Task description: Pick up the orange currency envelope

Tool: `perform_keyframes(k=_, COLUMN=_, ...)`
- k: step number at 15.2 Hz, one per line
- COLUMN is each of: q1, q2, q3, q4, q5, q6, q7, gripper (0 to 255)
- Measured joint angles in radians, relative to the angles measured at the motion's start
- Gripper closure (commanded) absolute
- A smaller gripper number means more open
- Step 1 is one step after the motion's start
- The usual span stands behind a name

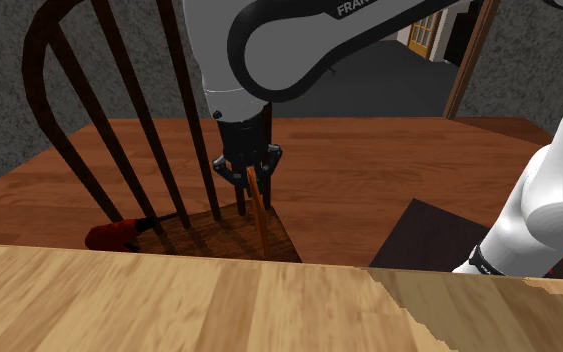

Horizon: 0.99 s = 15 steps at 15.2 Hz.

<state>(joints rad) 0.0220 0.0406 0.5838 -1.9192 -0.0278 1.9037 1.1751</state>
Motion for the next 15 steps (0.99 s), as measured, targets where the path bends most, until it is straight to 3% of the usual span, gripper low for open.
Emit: perform_keyframes(k=15, q1=-0.002, q2=-0.022, q3=0.0, q4=0.164, q5=0.014, q6=-0.184, q7=-0.01, gripper=255)
